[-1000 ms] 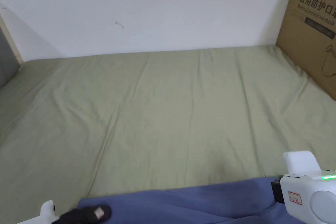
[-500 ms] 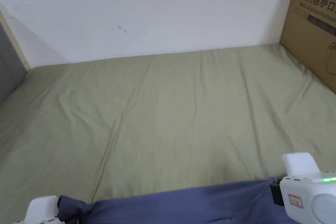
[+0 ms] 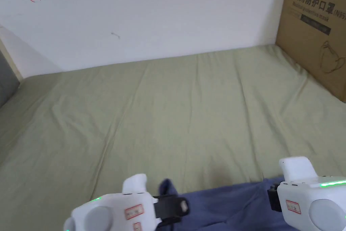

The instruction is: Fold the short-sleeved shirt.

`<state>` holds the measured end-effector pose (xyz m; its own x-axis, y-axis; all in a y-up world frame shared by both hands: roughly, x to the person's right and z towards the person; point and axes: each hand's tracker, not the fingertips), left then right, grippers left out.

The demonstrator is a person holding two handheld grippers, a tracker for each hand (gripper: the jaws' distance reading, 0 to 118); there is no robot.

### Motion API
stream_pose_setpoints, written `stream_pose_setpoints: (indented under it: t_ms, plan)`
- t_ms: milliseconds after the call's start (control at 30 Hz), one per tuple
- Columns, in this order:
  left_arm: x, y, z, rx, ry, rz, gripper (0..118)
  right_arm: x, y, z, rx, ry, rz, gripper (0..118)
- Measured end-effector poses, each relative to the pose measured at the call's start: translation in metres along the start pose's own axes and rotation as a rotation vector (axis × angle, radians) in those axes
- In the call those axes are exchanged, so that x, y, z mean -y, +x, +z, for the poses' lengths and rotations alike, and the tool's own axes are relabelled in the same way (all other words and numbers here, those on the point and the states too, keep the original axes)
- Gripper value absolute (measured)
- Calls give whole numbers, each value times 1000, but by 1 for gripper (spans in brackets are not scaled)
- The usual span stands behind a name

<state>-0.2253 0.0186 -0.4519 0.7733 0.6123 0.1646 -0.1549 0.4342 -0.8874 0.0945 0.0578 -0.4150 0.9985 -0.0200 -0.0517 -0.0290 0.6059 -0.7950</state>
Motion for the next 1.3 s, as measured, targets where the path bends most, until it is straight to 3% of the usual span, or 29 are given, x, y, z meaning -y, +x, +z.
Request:
stream_pose_setpoints:
  t_ms: [33,167,267,367,400,433,467,500,767,867,1033,1200,1300]
  plan:
    - [2,6,-15,44,-40,-1,117,0,2,0,3,1,-4,0]
    - [7,21,-35,170,-61,77,113,1,9,1,5,-2,-23,0]
    - [5,21,-21,134,-2,43,113,2,11,-1,3,-2,-31,0]
    - [2,16,7,-12,62,-32,107,3,11,-3,-3,-3,-30,0]
    - [1,14,17,-65,86,-59,90,3,11,-4,-5,-4,-31,0]
    - [1,13,23,-137,92,-77,41,3,10,-5,-8,-4,-31,0]
    - [2,11,25,-199,75,-91,1,3,10,-6,-11,-4,-30,0]
    - [5,4,21,-232,62,-112,0,3,10,-7,-14,-5,-31,0]
    - [32,-9,-49,-78,-208,-43,0,7,14,-9,-33,-22,-54,0]
    - [33,-10,-65,-34,-180,17,0,7,18,-8,-47,-29,-79,0]
    - [29,-7,-56,222,-164,160,0,7,19,-6,-31,-26,-68,0]
    - [20,-41,2,269,12,209,1,5,16,-6,-30,-17,-63,0]
    - [13,-89,46,333,83,300,10,4,12,-6,-40,-19,-49,0]
